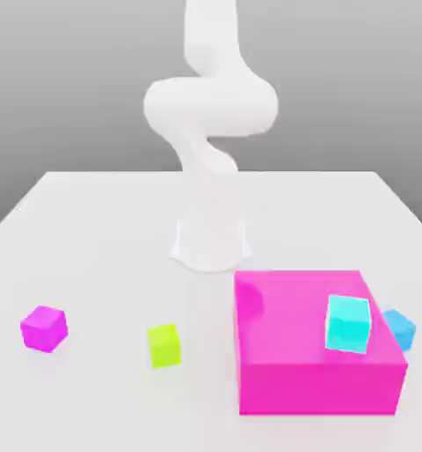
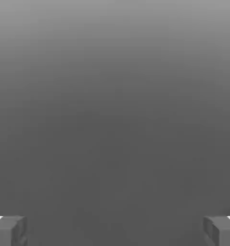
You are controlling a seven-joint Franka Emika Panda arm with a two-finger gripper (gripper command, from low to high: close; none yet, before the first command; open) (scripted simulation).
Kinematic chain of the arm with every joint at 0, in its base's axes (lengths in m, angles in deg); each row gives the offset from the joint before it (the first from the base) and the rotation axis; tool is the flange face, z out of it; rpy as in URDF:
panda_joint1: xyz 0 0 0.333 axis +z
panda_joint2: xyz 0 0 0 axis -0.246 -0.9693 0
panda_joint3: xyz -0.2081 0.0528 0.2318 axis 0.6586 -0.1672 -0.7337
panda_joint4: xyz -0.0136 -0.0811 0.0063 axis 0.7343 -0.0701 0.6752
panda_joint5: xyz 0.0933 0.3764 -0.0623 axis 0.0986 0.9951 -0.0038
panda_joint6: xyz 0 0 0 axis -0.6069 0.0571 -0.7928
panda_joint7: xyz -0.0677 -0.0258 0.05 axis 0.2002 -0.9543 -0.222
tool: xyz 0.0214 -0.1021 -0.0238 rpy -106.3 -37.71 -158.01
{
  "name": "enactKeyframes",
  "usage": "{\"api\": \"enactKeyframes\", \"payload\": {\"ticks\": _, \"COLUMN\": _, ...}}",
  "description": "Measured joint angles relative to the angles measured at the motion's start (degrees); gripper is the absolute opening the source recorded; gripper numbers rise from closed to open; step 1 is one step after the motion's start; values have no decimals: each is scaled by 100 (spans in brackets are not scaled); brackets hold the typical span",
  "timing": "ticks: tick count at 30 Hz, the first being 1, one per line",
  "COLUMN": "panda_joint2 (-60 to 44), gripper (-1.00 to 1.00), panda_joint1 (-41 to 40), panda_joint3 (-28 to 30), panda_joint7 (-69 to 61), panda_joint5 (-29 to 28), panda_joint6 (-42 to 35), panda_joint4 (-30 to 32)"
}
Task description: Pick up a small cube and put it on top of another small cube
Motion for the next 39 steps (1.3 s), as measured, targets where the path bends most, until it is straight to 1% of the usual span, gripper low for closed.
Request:
{"api": "enactKeyframes", "payload": {"ticks": 6, "panda_joint2": -1263, "gripper": 0, "panda_joint1": -299, "panda_joint3": 820, "panda_joint7": -640, "panda_joint5": -71, "panda_joint6": 748, "panda_joint4": 626}}
{"api": "enactKeyframes", "payload": {"ticks": 11, "panda_joint2": -2283, "gripper": 0, "panda_joint1": -560, "panda_joint3": 1506, "panda_joint7": -1244, "panda_joint5": -8, "panda_joint6": 1352, "panda_joint4": 1132}}
{"api": "enactKeyframes", "payload": {"ticks": 17, "panda_joint2": -3552, "gripper": 0, "panda_joint1": -904, "panda_joint3": 2264, "panda_joint7": -2148, "panda_joint5": 319, "panda_joint6": 2072, "panda_joint4": 1738}}
{"api": "enactKeyframes", "payload": {"ticks": 19, "panda_joint2": -3993, "gripper": 0, "panda_joint1": -1173, "panda_joint3": 2386, "panda_joint7": -2520, "panda_joint5": 528, "panda_joint6": 2310, "panda_joint4": 1938}}
{"api": "enactKeyframes", "payload": {"ticks": 21, "panda_joint2": -4434, "gripper": 0, "panda_joint1": -1445, "panda_joint3": 2438, "panda_joint7": -2907, "panda_joint5": 766, "panda_joint6": 2546, "panda_joint4": 2127}}
{"api": "enactKeyframes", "payload": {"ticks": 22, "panda_joint2": -4655, "gripper": 0, "panda_joint1": -1540, "panda_joint3": 2347, "panda_joint7": -3115, "panda_joint5": 981, "panda_joint6": 2682, "panda_joint4": 2145}}
{"api": "enactKeyframes", "payload": {"ticks": 24, "panda_joint2": -5087, "gripper": 0, "panda_joint1": -1826, "panda_joint3": 1980, "panda_joint7": -3538, "panda_joint5": 1497, "panda_joint6": 2972, "panda_joint4": 2094}}
{"api": "enactKeyframes", "payload": {"ticks": 27, "panda_joint2": -5707, "gripper": 0, "panda_joint1": -2448, "panda_joint3": 1206, "panda_joint7": -4092, "panda_joint5": 2213, "panda_joint6": 3428, "panda_joint4": 1955}}
{"api": "enactKeyframes", "payload": {"ticks": 28, "panda_joint2": -5879, "gripper": -100, "panda_joint1": -2668, "panda_joint3": 954, "panda_joint7": -4202, "panda_joint5": 2355, "panda_joint6": 3569, "panda_joint4": 1916}}
{"api": "enactKeyframes", "payload": {"ticks": 33, "panda_joint2": -5879, "gripper": -100, "panda_joint1": -2669, "panda_joint3": 954, "panda_joint7": -4192, "panda_joint5": 2346, "panda_joint6": 3557, "panda_joint4": 1916}}
{"api": "enactKeyframes", "payload": {"ticks": 34, "panda_joint2": -5965, "gripper": -100, "panda_joint1": -2773, "panda_joint3": 831, "panda_joint7": -4262, "panda_joint5": 2434, "panda_joint6": 3626, "panda_joint4": 1894}}
{"api": "enactKeyframes", "payload": {"ticks": 35, "panda_joint2": -5909, "gripper": -100, "panda_joint1": -2714, "panda_joint3": 903, "panda_joint7": -4218, "panda_joint5": 2377, "panda_joint6": 3582, "panda_joint4": 1909}}
{"api": "enactKeyframes", "payload": {"ticks": 37, "panda_joint2": -5607, "gripper": -100, "panda_joint1": -2450, "panda_joint3": 1250, "panda_joint7": -3939, "panda_joint5": 2010, "panda_joint6": 3360, "panda_joint4": 1986}}
{"api": "enactKeyframes", "payload": {"ticks": 39, "panda_joint2": -5211, "gripper": -100, "panda_joint1": -2215, "panda_joint3": 1605, "panda_joint7": -3539, "panda_joint5": 1476, "panda_joint6": 3080, "panda_joint4": 2084}}
